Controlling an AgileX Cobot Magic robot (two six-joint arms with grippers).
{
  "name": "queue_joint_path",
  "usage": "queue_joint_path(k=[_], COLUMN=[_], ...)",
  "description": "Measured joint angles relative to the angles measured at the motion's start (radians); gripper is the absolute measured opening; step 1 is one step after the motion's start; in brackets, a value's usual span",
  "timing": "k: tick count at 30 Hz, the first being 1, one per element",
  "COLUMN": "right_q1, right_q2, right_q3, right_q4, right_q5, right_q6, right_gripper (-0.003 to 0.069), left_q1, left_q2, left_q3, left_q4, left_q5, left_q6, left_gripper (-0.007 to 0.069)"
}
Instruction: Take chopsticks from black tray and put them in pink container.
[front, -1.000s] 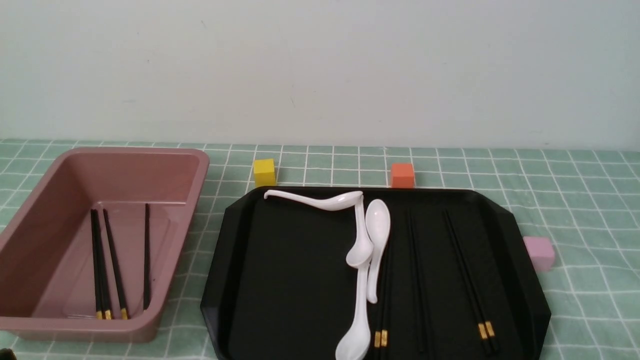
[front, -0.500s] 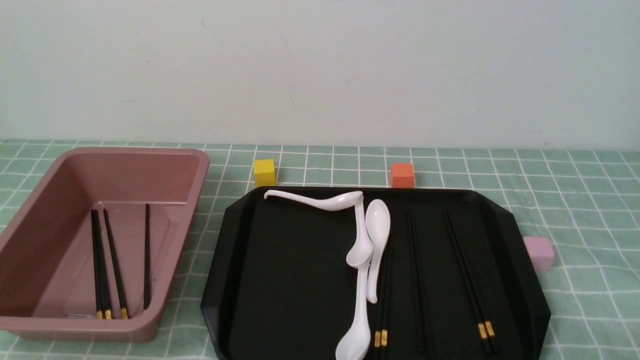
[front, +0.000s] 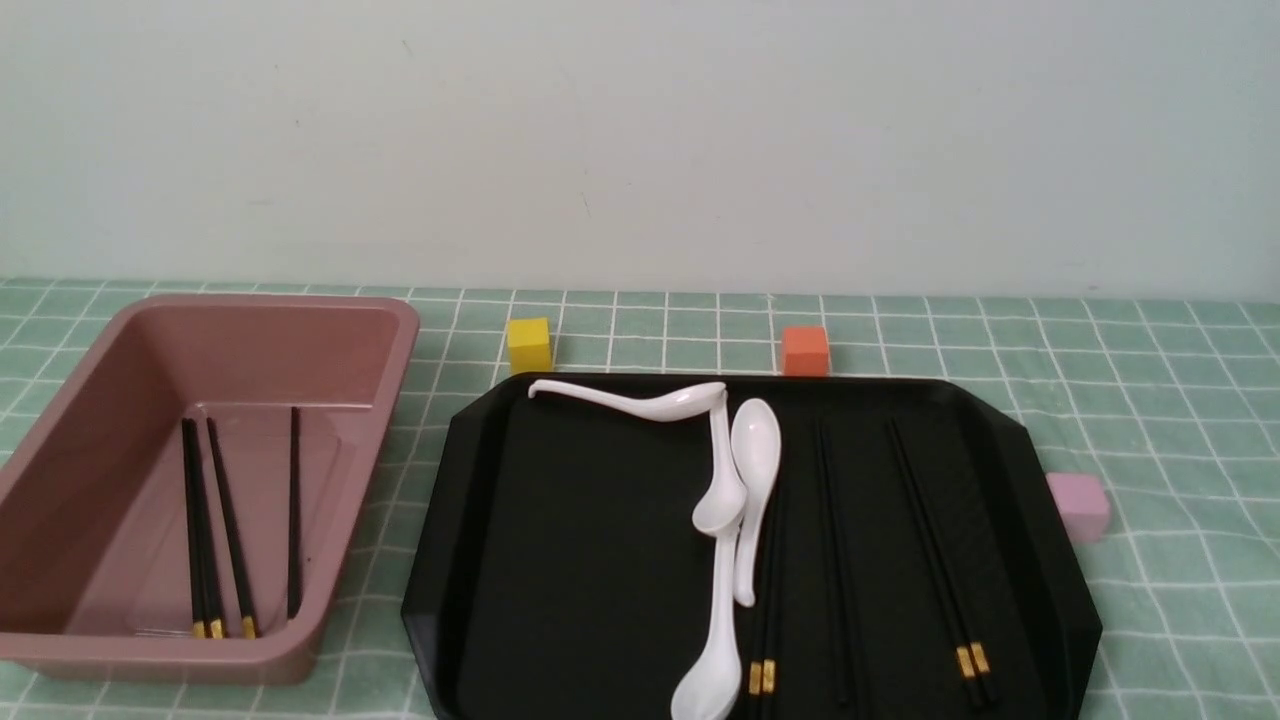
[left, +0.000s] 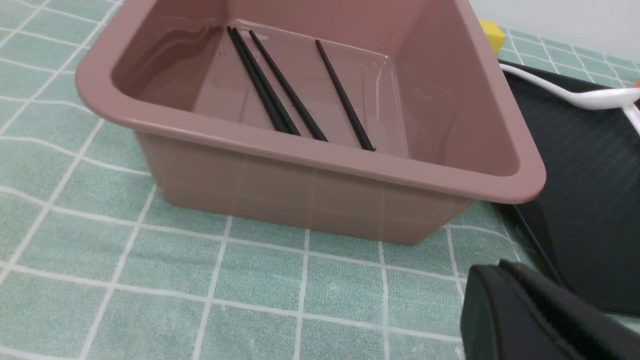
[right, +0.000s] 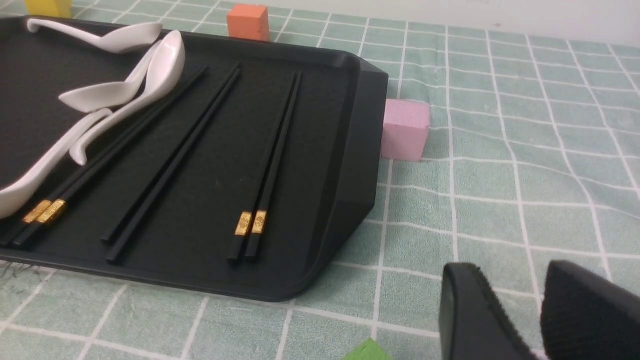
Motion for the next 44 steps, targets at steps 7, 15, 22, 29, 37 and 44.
queue_joint_path(k=[7,15,22,29,37,44], right_q1=[0.0,0.0,0.0,0.0,0.0,0.0], right_q2=[0.0,0.0,0.0,0.0,0.0,0.0], right_q3=[0.0,0.0,0.0,0.0,0.0,0.0], right_q4=[0.0,0.0,0.0,0.0,0.0,0.0], right_q5=[0.0,0.0,0.0,0.0,0.0,0.0], right_q6=[0.0,0.0,0.0,0.0,0.0,0.0], right_gripper=[0.024,0.024,0.024,0.024,0.024,0.024], left_q1=[0.0,0.0,0.0,0.0,0.0,0.0], left_q2=[0.0,0.0,0.0,0.0,0.0,0.0], left_q3=[0.0,0.0,0.0,0.0,0.0,0.0], left_q4=[0.0,0.0,0.0,0.0,0.0,0.0], left_q5=[0.001,0.002,0.003,0.003,0.003,0.003], left_q6=[0.0,0.0,0.0,0.0,0.0,0.0], left_gripper=[0.0005,0.0013,0.0021,0.0029,0.0038,0.004])
